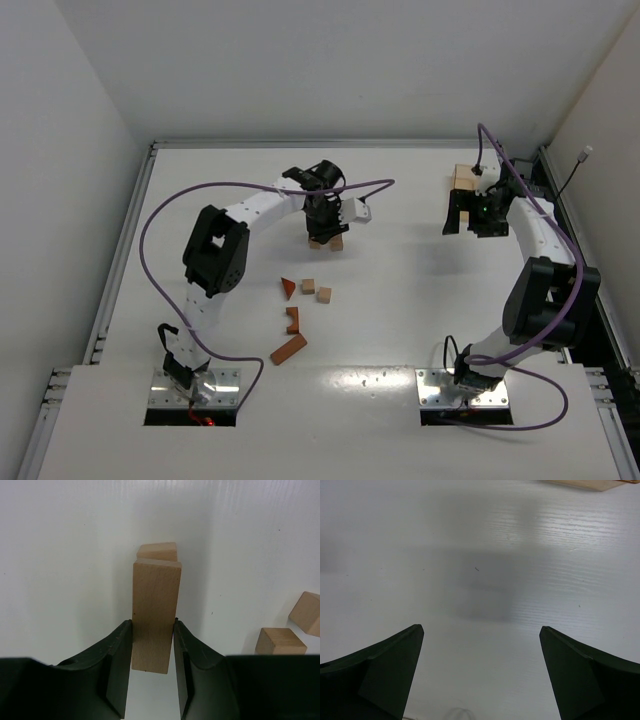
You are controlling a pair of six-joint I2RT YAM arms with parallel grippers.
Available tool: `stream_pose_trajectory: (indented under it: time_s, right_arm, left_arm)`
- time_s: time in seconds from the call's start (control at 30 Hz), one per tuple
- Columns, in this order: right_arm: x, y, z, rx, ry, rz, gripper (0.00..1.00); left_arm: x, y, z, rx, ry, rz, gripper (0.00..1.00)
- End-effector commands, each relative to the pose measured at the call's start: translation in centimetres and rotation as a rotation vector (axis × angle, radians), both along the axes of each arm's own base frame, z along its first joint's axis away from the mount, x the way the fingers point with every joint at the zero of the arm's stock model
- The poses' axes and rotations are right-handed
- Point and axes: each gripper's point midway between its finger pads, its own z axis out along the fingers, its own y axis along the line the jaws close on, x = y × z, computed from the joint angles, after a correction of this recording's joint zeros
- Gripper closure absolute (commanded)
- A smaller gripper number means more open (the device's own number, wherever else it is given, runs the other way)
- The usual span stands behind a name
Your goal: Build the wood block tower
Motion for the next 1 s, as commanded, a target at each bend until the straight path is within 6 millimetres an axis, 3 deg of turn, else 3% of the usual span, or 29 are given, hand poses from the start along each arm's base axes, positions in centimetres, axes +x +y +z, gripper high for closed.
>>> stream_pose_trajectory:
  time_s: [0.0,0.33,0.6,0.97]
  right_arm:
    - [0.8,-0.4,0.5,-0.007,-0.032,-0.008,0.01]
    - [0.8,0.1,0.2,0.004,-0.025,0.005,0.01]
    - [1.0,0.0,0.3,0.001,-0.034,0.006,0.01]
    - [1.0,0.0,0.0,0.004,-0.025,0.006,0.01]
  left_arm:
    - [0.2,-0.2,-0.6,-0.008,0.005,-0.012,0.86]
    - [0.4,-0.5,-0.9,-0.02,0.003,-0.016,0.84]
    - [0.2,-0.6,-1.6,-0.021,0.016,-0.019,0.66]
    - [0.0,-0.4,-2.0,-0.019,0.014,-0.027,0.5]
